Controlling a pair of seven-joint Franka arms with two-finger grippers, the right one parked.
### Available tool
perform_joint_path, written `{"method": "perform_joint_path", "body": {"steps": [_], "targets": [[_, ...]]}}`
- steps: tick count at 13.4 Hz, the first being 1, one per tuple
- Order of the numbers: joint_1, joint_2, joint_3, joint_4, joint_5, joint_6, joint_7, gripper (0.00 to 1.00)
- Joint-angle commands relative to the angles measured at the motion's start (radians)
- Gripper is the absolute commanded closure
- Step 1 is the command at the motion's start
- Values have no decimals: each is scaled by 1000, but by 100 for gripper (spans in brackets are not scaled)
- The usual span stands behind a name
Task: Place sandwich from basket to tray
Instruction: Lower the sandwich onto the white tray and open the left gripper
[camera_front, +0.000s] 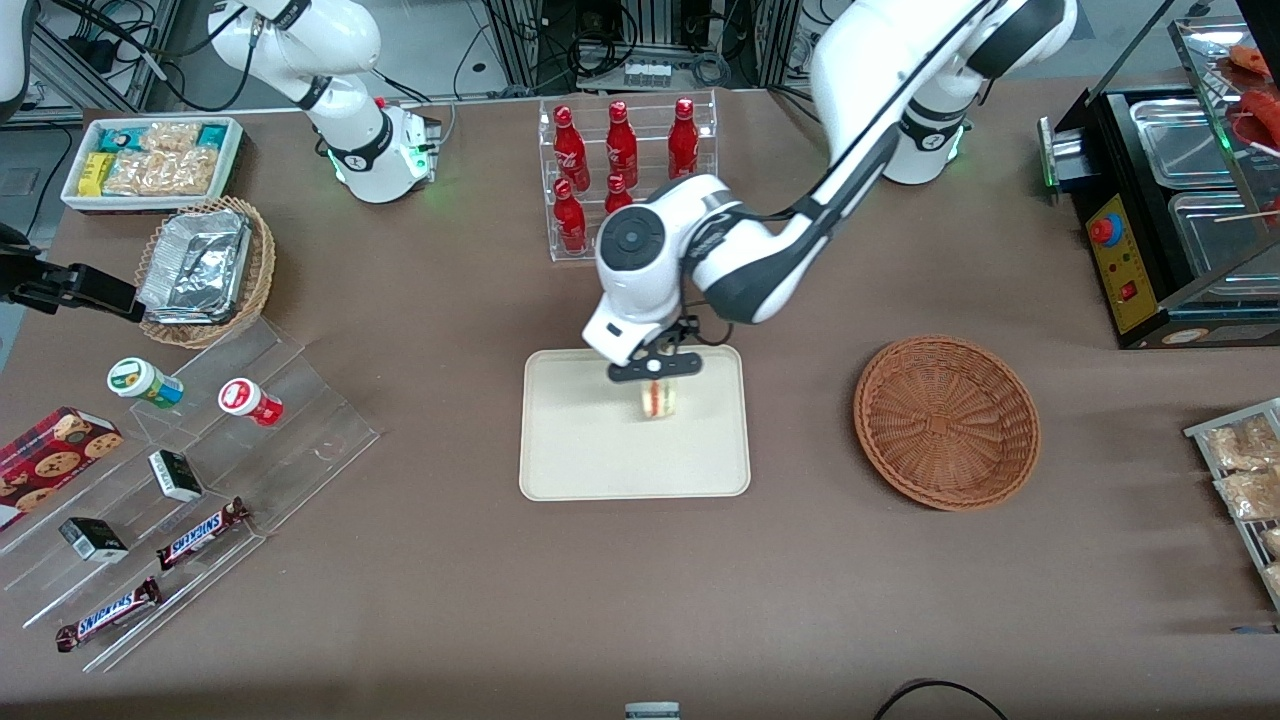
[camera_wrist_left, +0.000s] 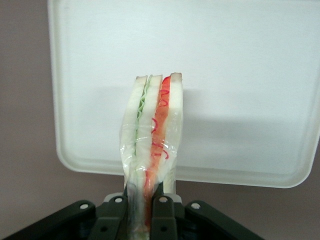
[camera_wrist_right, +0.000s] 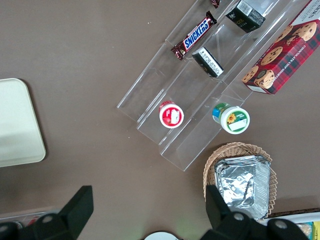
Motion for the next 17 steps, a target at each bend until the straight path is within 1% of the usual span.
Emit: {"method": "perform_joint_path", "body": {"steps": [1, 4, 6, 8, 13, 14, 15, 16, 17], "targets": [[-39, 50, 10, 47, 36, 36, -8, 95], [-41, 85, 13, 61, 40, 62, 3, 95], [-41, 113, 13, 67, 94, 70, -13, 95], [-48, 147, 13, 107, 99, 70, -13, 95], [-56, 190, 13, 154, 102, 72, -37, 95], [-56, 190, 14, 156, 103, 70, -40, 92], [-56, 190, 14, 156, 109, 72, -42, 80], [-56, 194, 14, 156, 117, 70, -42, 65], [-56, 196, 14, 156, 118, 72, -42, 33]]}}
